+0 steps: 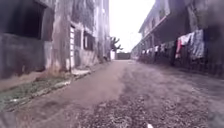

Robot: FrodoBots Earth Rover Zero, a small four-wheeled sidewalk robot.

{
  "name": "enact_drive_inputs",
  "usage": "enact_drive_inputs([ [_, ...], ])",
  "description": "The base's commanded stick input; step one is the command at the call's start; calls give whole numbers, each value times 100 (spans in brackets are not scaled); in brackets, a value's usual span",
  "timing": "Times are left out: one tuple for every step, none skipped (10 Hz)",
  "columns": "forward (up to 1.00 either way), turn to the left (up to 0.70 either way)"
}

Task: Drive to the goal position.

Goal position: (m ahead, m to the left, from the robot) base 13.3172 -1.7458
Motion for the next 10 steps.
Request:
enact_drive_inputs([
  [70,0],
  [70,0],
  [70,0],
  [70,0],
  [70,0],
  [70,0],
  [70,0],
  [70,0],
  [70,0],
  [70,0],
])
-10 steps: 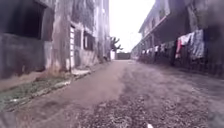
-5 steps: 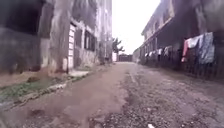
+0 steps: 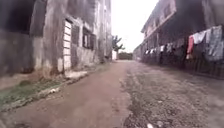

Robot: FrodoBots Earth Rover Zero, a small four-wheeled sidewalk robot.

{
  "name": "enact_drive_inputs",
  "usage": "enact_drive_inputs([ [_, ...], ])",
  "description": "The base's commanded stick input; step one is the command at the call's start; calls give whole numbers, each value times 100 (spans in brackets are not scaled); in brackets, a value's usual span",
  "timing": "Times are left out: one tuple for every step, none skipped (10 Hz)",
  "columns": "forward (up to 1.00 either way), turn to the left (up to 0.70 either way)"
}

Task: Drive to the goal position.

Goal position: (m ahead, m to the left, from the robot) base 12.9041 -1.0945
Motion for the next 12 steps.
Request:
enact_drive_inputs([
  [70,0],
  [70,-14],
  [70,-32],
  [70,-35],
  [70,-35],
  [70,-35],
  [70,-35],
  [70,-35],
  [70,-33],
  [70,-13],
  [70,0],
  [70,0],
])
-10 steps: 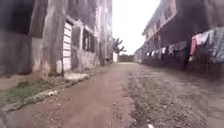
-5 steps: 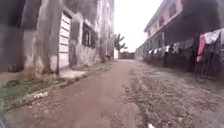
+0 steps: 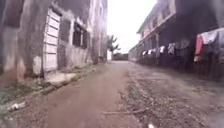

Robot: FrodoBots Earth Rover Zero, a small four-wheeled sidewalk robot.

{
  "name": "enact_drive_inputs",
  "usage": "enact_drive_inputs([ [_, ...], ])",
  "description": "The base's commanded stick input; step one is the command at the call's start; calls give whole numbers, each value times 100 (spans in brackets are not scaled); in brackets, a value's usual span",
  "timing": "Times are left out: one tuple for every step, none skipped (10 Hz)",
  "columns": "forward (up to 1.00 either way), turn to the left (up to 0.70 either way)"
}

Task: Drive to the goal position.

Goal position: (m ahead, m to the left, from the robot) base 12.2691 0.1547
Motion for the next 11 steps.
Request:
enact_drive_inputs([
  [70,0],
  [70,0],
  [70,0],
  [70,0],
  [70,0],
  [70,0],
  [70,0],
  [70,0],
  [70,0],
  [70,0],
  [70,0],
])
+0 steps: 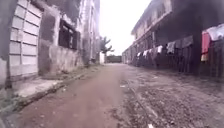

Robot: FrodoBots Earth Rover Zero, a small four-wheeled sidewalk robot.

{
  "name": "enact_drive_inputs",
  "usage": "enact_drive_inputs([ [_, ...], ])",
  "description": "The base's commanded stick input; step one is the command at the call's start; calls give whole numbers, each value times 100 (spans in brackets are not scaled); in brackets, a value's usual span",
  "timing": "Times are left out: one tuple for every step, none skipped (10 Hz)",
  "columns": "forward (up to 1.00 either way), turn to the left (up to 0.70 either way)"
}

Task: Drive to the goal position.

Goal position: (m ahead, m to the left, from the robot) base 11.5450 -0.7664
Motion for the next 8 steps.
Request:
enact_drive_inputs([
  [70,0],
  [70,0],
  [70,0],
  [70,0],
  [70,0],
  [70,0],
  [70,0],
  [70,0],
])
